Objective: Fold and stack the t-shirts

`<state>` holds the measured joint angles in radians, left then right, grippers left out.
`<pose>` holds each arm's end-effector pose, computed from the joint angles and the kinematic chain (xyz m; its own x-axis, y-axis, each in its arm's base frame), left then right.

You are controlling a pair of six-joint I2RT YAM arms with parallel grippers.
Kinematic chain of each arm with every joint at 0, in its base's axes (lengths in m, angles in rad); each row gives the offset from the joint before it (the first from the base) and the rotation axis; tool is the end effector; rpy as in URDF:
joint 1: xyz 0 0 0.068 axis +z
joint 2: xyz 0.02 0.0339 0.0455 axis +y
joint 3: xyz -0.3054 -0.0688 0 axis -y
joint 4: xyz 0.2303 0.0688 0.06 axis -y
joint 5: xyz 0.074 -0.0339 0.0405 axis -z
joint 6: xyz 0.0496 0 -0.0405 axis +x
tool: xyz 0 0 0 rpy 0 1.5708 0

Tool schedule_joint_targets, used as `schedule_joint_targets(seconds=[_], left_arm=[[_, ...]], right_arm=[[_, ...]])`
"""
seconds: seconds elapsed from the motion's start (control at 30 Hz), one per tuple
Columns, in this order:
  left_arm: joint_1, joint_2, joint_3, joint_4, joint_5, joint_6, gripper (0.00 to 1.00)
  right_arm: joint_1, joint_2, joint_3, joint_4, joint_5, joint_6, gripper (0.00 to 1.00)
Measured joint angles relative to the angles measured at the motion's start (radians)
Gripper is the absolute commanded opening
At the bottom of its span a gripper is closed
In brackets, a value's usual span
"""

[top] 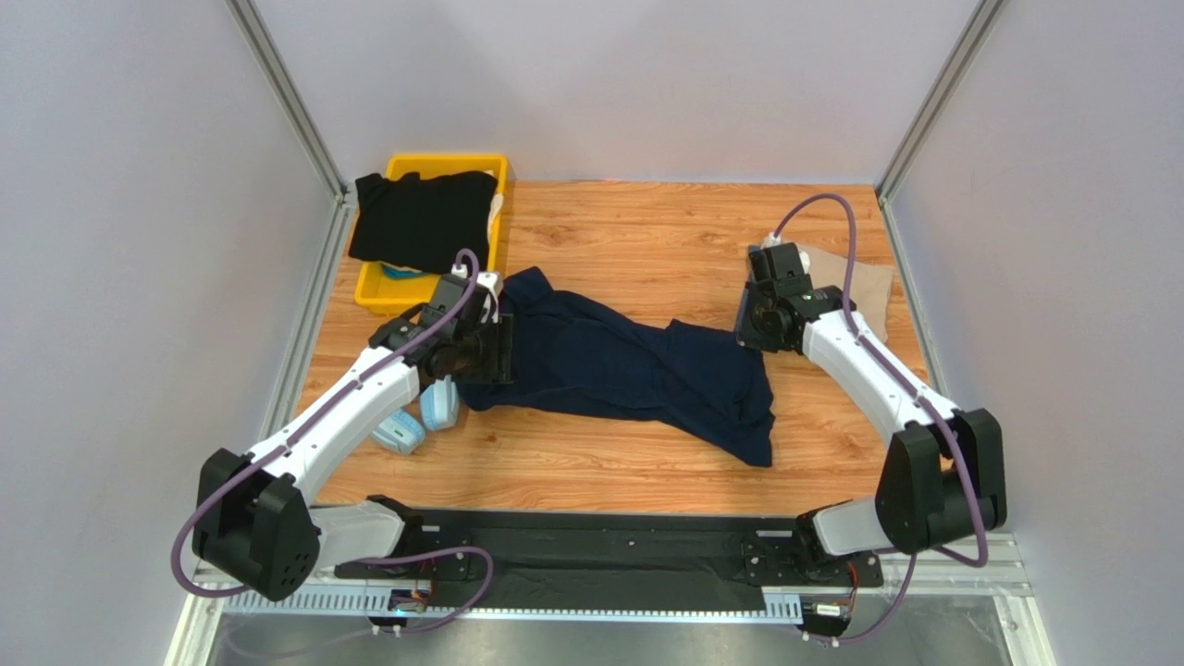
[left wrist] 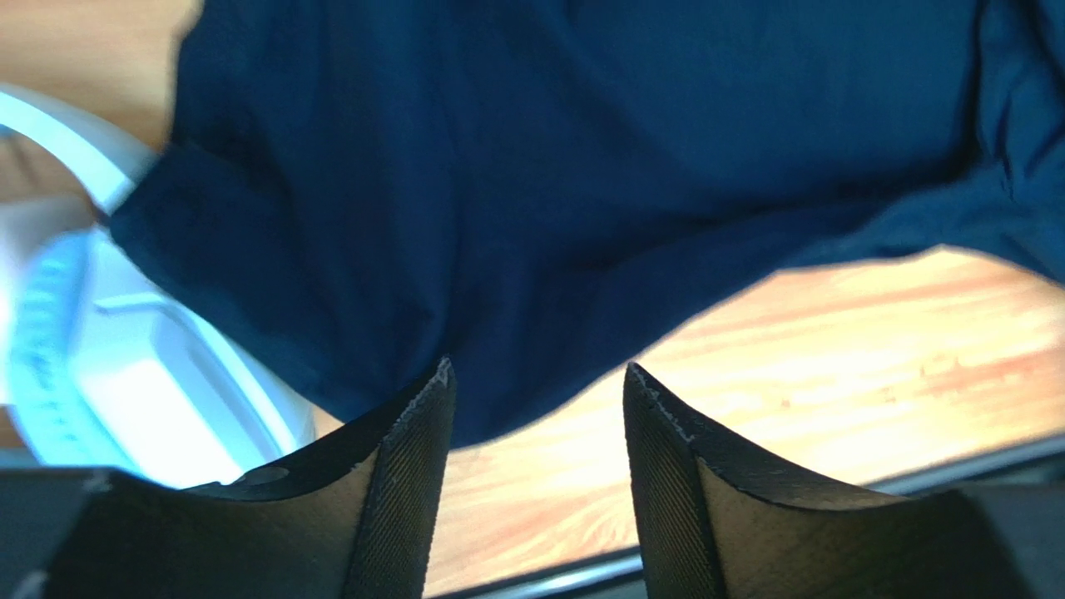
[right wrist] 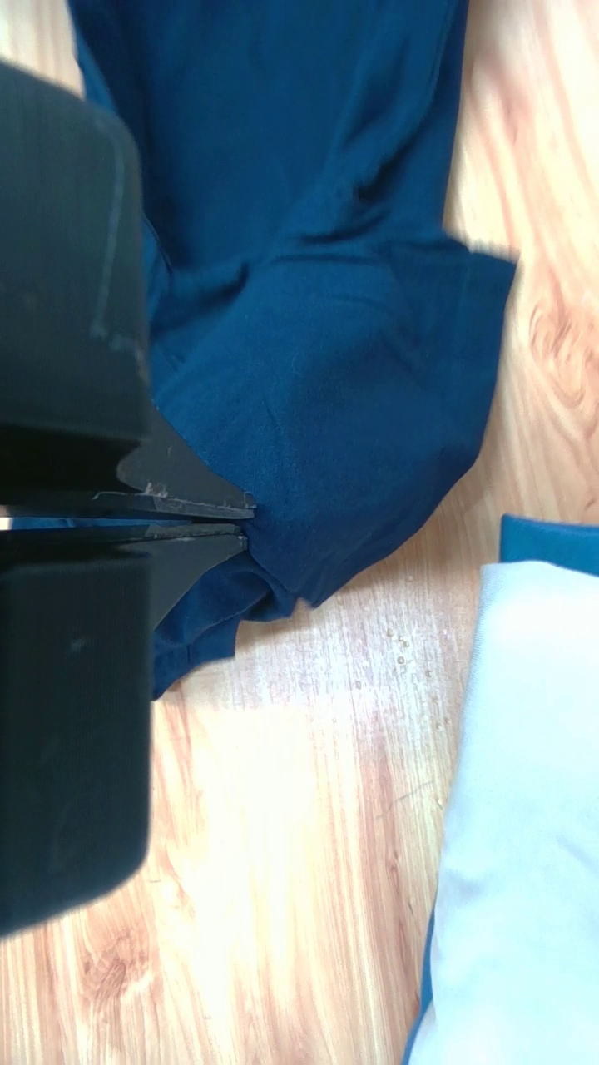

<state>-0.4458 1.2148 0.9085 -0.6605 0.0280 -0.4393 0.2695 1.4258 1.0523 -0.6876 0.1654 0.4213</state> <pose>0.1992 -0.0967 0.2858 -0.8615 -0.0595 -0.5042 0.0872 0.9610 -0.2624 0.2645 0.0646 0.2802 -0.8435 0.1855 -0.5040 0.1751 0.9822 0.0684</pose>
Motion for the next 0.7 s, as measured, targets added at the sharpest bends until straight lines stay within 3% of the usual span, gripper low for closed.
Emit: schedule_joint_targets(seconds=[0.33, 0.7], left_arm=[[0.01, 0.249, 0.267, 0.018, -0.142, 0.029, 0.61], [0.074, 0.653, 0.59, 0.015, -0.143, 0.061, 0.62]], right_arm=[[0.0, -0.194, 0.0, -0.033, -0.015, -0.004, 0.0], [0.0, -0.277, 0.001, -0.082, 0.011, -0.019, 0.0]])
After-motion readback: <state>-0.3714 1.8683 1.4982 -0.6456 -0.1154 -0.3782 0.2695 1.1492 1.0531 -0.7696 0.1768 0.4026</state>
